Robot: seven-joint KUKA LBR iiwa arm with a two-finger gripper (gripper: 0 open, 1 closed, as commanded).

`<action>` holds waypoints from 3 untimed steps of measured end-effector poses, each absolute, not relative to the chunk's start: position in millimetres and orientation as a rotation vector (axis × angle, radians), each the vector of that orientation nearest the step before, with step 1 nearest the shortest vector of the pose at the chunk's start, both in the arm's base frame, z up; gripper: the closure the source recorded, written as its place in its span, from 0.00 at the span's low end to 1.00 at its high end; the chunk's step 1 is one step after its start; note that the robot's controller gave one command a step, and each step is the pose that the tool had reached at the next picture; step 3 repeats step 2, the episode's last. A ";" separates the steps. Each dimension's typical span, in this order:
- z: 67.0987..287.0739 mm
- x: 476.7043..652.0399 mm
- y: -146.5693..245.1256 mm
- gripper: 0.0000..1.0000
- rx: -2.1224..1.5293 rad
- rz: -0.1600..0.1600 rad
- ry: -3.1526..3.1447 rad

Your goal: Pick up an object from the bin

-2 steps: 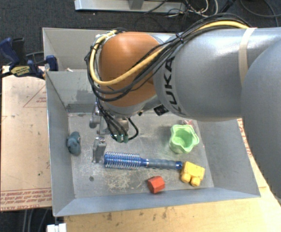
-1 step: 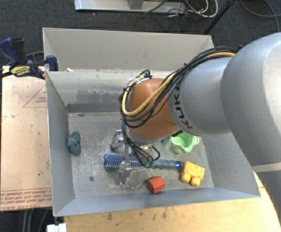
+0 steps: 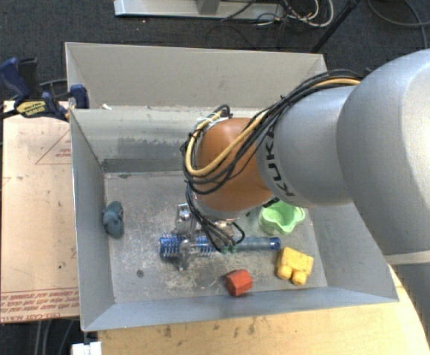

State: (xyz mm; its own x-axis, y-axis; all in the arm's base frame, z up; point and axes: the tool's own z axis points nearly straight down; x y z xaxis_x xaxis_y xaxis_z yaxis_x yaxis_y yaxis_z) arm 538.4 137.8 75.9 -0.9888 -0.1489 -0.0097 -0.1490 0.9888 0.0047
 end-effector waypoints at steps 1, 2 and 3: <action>74.9 563.2 149.4 1.00 -0.122 0.001 3.144; 269.9 558.8 131.5 1.00 -0.673 0.001 3.060; 269.9 558.8 131.5 1.00 -0.673 0.001 3.060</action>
Offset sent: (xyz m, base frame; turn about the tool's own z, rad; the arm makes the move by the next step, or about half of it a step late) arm 0.0233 0.0103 -0.0059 0.0736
